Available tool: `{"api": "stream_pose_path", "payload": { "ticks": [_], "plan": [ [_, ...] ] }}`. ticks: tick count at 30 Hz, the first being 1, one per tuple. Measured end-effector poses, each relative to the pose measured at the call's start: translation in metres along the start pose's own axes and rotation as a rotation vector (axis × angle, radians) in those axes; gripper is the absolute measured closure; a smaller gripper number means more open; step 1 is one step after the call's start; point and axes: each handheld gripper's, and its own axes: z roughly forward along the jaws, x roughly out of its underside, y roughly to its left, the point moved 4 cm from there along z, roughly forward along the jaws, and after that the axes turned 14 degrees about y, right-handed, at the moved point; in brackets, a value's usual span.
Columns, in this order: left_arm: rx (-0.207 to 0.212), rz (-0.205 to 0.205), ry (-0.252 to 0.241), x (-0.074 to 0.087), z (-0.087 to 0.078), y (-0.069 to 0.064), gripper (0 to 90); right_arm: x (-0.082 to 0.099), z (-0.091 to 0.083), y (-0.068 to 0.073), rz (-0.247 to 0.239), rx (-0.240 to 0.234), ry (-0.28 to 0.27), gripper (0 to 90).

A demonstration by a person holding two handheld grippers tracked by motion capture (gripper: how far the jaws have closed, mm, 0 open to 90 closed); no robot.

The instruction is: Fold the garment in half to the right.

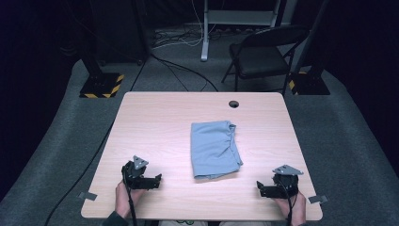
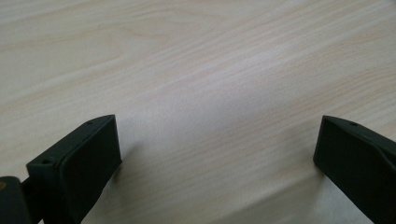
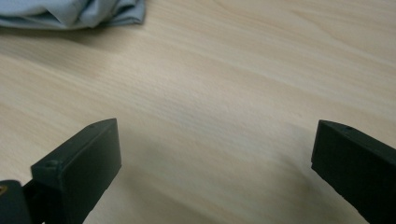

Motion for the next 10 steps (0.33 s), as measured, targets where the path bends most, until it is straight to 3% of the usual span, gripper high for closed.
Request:
{"api": "stream_pose_path", "payload": {
  "ticks": [4,10],
  "plan": [
    [-0.004,-0.015,-0.010,0.0038,-0.0013,0.0053,0.1,0.0093,0.0022,-0.0057,0.007,0.005,0.018,0.0],
    [0.002,-0.014,-0.024,0.0024,0.0006,0.0076,0.0,0.0101,0.0035,-0.0080,-0.005,-0.002,-0.011,0.0]
  ]
}}
